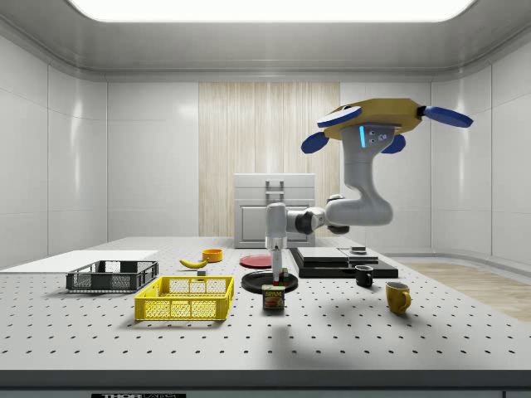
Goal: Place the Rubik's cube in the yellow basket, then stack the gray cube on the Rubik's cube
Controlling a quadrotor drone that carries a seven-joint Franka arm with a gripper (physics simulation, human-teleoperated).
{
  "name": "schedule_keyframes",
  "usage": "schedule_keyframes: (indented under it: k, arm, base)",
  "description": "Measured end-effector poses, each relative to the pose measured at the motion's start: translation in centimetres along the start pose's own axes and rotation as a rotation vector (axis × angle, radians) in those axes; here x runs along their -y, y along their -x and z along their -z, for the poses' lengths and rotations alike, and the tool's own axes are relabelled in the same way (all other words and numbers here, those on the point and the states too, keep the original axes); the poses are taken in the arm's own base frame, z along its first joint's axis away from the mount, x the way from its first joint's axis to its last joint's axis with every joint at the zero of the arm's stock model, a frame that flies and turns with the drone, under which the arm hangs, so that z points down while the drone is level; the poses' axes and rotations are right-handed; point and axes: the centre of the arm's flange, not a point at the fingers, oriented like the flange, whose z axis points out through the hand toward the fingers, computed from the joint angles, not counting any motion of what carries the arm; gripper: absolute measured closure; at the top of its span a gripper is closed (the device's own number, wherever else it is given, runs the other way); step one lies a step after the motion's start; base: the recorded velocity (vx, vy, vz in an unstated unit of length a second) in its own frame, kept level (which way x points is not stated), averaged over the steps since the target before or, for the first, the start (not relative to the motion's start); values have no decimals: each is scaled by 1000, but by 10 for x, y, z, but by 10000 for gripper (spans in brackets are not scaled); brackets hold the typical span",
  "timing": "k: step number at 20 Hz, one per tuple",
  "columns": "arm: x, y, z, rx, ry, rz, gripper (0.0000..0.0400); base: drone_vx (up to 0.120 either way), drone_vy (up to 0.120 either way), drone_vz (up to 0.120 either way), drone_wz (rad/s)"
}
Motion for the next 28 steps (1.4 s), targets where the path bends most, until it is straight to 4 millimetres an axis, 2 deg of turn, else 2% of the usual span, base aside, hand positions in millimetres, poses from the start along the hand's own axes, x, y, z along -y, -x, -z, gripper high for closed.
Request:
schedule_keyframes:
  k: [8, 13, 28]
  arm:
    - [0, 0, 0, 0, 0, 0, 75]
    - [0, 0, 0, 0, 0, 0, 75]
    - [0, 0, 0, 0, 0, 0, 75]
  base:
    - [120, 0, 0, 0]
    - [120, 0, -96, 0]
    - [120, 0, 0, 0]
